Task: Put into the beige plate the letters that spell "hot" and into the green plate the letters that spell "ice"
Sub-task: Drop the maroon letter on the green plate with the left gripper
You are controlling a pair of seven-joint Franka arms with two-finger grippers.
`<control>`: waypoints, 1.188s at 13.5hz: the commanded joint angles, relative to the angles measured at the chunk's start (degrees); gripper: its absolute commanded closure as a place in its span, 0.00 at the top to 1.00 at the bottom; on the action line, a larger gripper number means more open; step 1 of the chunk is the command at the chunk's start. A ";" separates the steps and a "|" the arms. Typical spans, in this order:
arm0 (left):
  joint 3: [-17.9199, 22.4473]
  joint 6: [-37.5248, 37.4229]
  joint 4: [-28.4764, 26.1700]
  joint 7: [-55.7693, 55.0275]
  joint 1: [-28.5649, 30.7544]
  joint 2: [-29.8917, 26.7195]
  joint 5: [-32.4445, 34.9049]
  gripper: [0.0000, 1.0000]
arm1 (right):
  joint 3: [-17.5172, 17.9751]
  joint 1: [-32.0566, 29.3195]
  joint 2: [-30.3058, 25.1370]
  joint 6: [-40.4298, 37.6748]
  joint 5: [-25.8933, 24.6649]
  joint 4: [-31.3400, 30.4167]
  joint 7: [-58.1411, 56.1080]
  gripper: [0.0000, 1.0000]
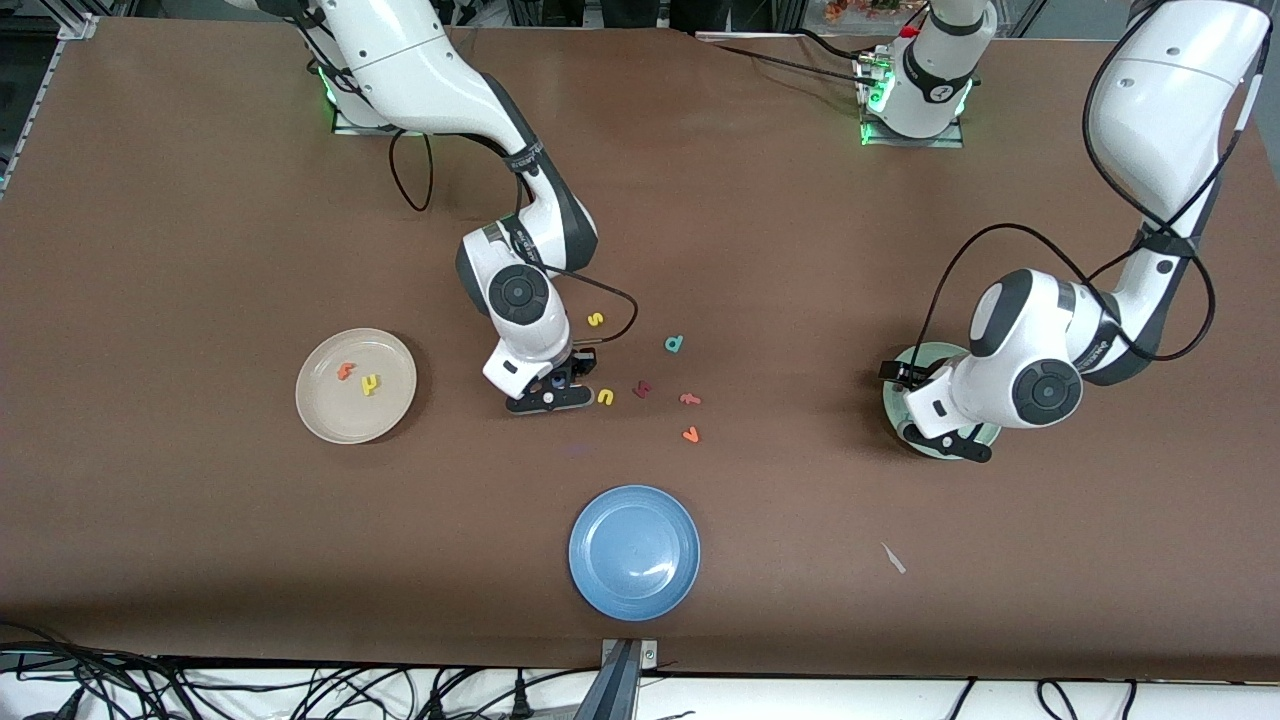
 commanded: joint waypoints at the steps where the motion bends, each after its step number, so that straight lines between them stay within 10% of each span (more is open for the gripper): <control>1: -1.15 -3.10 0.46 0.55 0.00 -5.74 0.91 1.00 | -0.28 0.39 1.28 -0.78 0.09 1.98 1.83 0.42; 10: -1.77 -12.32 16.62 0.64 0.17 -12.61 0.82 1.00 | -0.37 0.48 0.84 -1.31 0.09 1.45 0.87 0.42; 16: -0.37 -15.23 17.87 1.70 -0.09 -15.33 -3.05 1.00 | -0.37 0.48 0.75 -1.31 0.09 0.92 0.96 0.42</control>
